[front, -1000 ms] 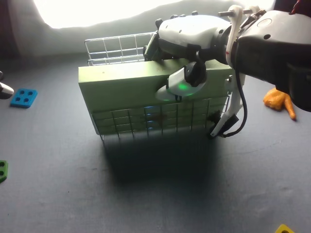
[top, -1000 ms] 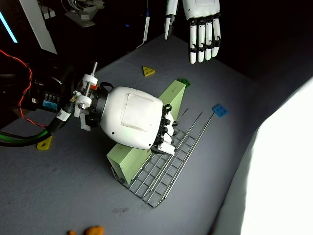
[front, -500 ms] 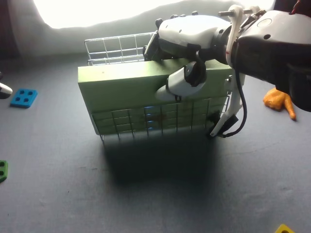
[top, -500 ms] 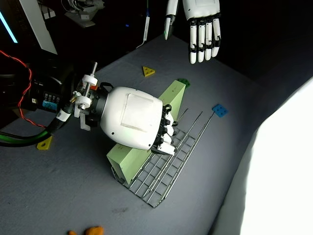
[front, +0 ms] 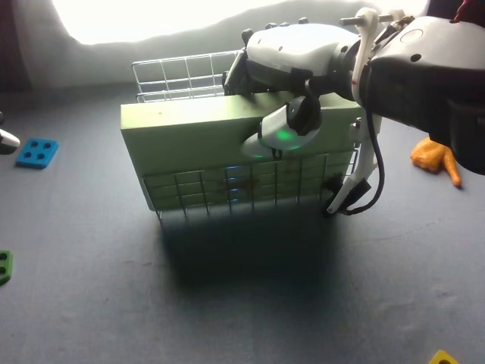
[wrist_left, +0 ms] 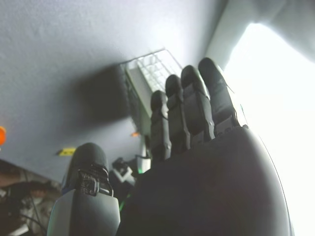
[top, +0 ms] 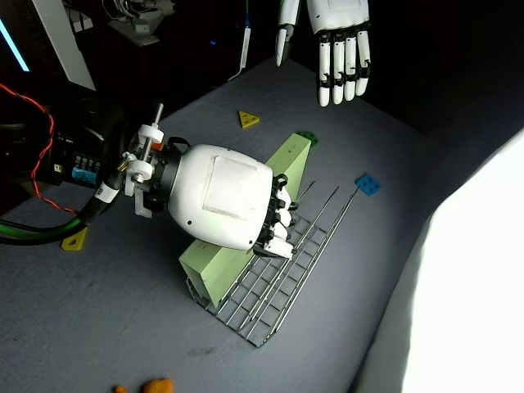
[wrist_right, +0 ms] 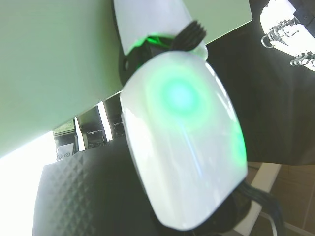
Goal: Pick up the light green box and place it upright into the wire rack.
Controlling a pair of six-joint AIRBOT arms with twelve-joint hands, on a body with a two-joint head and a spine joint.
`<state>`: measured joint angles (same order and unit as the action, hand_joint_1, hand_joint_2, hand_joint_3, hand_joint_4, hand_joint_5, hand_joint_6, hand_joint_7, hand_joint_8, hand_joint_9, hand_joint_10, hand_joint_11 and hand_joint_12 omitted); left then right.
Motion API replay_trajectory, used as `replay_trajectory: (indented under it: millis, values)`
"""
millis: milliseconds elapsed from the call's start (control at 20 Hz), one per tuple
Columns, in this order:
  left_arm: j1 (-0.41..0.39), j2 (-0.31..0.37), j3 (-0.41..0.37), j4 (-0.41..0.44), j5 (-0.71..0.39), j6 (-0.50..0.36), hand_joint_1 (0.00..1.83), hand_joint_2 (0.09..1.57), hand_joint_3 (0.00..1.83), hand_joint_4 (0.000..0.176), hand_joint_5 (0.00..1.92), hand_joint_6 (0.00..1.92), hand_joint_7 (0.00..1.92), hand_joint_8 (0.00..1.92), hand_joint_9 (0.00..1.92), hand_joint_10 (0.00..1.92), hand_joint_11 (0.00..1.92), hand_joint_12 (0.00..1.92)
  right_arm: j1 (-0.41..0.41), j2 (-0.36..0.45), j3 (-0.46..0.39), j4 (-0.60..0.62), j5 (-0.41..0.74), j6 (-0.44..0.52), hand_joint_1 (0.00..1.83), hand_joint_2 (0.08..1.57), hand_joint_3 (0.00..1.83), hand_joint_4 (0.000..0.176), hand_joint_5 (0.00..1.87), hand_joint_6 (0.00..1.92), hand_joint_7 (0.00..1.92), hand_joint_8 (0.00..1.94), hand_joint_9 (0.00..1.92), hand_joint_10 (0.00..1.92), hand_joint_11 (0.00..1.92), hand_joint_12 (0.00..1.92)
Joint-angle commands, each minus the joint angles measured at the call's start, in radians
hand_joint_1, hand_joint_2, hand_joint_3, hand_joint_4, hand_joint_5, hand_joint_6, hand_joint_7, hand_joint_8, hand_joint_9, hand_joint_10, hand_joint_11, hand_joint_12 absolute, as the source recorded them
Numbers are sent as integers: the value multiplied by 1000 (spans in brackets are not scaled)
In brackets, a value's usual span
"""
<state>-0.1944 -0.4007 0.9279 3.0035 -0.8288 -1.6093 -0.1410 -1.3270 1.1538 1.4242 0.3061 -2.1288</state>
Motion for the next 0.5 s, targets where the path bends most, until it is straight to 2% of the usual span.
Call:
replay_trajectory:
  millis: [0,50,100,150,450]
  values:
    - [-8,0,2,8,83,0,129,1245,0,27,290,0,301,0,243,0,0,552,18,3,1,-25,12,14,1250,1112,2,0,1041,755,960,1235,790,1331,503,1652]
    - [-8,0,2,8,83,0,129,1245,0,27,289,0,300,0,243,0,0,551,18,3,1,-25,12,14,1250,1112,2,0,1040,757,960,1234,790,1330,502,1652]
    - [-8,0,2,8,83,0,152,1241,0,20,295,2,304,1,245,1,0,550,19,3,1,-25,12,14,1347,1131,1,0,980,817,955,1186,787,1379,517,1625]
    - [-8,0,2,8,83,0,157,1240,0,19,296,3,305,2,245,1,0,550,19,3,1,-25,12,14,1366,1135,1,0,968,830,954,1177,786,1389,520,1619]
    - [-8,0,3,8,83,0,144,1240,0,20,294,4,307,2,252,3,0,557,19,4,1,-25,12,14,1371,1135,0,0,972,822,952,1173,783,1400,520,1617]
